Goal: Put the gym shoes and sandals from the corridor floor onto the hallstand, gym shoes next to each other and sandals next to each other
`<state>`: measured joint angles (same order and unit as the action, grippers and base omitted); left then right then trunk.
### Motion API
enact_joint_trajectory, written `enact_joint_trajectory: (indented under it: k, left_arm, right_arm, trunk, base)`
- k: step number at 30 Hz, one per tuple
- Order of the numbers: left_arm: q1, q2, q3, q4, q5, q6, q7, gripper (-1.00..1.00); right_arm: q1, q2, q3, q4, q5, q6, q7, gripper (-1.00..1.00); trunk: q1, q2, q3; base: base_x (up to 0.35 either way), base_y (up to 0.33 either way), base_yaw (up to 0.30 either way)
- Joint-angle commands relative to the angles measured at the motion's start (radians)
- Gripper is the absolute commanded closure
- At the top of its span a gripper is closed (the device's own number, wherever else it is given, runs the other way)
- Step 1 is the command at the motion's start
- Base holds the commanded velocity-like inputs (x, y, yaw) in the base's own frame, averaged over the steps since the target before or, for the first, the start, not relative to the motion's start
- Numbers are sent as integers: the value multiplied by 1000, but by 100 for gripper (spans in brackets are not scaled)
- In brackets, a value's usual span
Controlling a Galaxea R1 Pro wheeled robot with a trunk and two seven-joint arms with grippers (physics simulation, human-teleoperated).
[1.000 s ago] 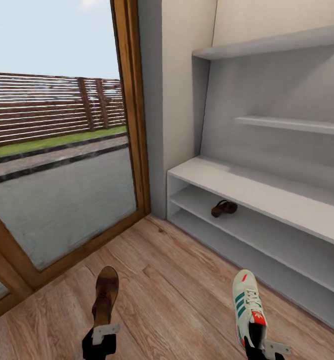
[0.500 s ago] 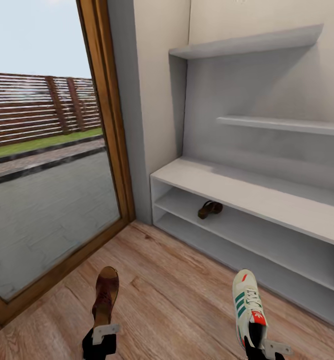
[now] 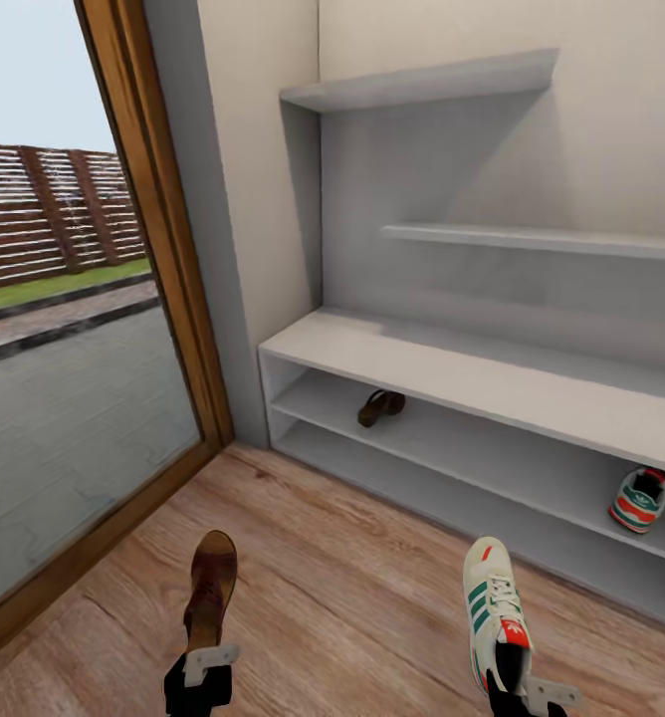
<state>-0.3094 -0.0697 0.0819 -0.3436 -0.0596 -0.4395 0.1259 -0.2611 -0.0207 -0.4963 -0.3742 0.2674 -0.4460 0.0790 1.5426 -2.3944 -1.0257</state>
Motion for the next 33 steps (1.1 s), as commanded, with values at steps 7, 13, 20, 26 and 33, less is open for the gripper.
enact_joint_trajectory:
  k: [7,13,20,26,33]
  left_arm:
    - [0,0,7,0,-10,-2,1,100]
    - [0,0,7,0,-9,-2,1,100]
    - [0,1,7,0,-9,-2,1,100]
    - [0,1,7,0,-9,-2,1,100]
    - [0,1,7,0,-10,-2,2,100]
  right_arm:
    - [-1,1,-8,1,4,-4,7,100]
    - [-1,1,-8,1,4,-4,7,100]
    - [-1,1,-8,1,4,-3,7,100]
    - [-1,1,-8,0,4,-4,7,100]
    - [-1,1,-8,-1,3,-4,8,100]
  trunk:
    - [27,-50,-23]
    - [50,-92,-42]
    - [60,-107,-67]
    - [62,-108,-90]
    - [64,-109,-106]
  base:
    - [0,0,-263]
    - [0,0,-263]
    - [0,0,-148]
    - [0,0,-21]
    - [0,0,-2]
